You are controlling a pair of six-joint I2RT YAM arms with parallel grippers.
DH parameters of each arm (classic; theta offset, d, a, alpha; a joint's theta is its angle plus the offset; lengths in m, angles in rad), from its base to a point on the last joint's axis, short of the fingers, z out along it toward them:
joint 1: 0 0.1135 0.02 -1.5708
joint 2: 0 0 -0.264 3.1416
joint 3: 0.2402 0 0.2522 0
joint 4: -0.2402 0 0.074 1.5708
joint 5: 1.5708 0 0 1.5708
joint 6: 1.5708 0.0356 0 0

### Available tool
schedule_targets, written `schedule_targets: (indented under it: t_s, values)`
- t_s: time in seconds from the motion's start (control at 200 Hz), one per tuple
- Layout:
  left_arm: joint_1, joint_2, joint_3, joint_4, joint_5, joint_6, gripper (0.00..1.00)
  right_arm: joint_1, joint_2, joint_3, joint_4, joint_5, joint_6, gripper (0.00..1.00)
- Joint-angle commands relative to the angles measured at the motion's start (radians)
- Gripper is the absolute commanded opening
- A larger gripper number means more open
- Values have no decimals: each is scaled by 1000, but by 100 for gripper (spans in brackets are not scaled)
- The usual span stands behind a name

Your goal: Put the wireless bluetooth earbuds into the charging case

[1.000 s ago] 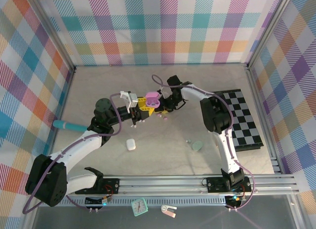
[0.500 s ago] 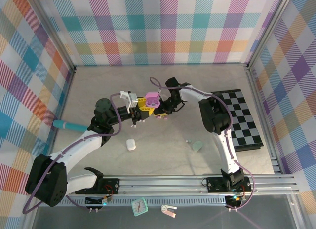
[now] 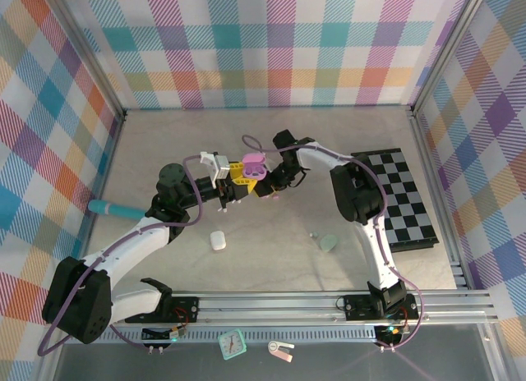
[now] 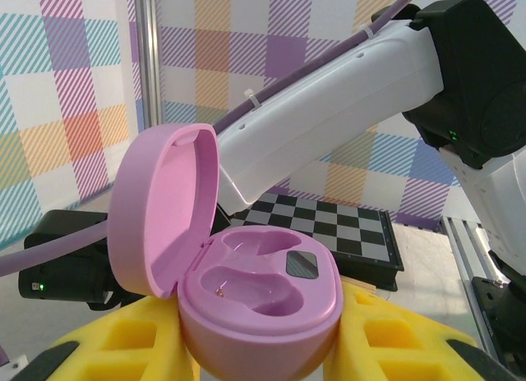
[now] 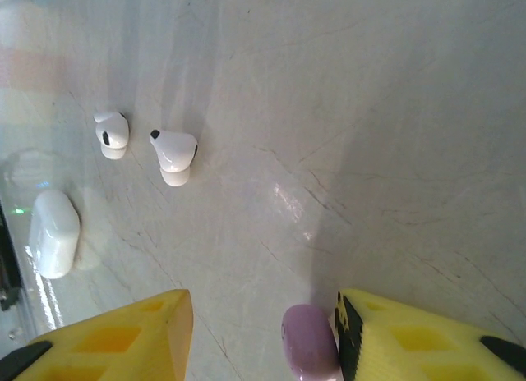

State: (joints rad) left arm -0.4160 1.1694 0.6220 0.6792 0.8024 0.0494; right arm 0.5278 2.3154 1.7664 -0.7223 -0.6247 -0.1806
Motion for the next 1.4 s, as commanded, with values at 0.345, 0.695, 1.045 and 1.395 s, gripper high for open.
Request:
schedule_targets:
  t_s: [0.345, 0.695, 1.045, 1.395]
  values:
    - [8, -1, 14, -6, 25, 30, 33, -5, 39, 94, -56, 166, -186, 48]
    - [7, -5, 12, -18, 20, 36, 33, -5, 49, 121, -140, 95, -241, 41]
    - [8, -5, 13, -23, 21, 40, 33, 1, 53, 114, -173, 23, -260, 41]
    - [8, -10, 12, -26, 22, 41, 33, 15, 85, 125, -149, 97, -235, 41]
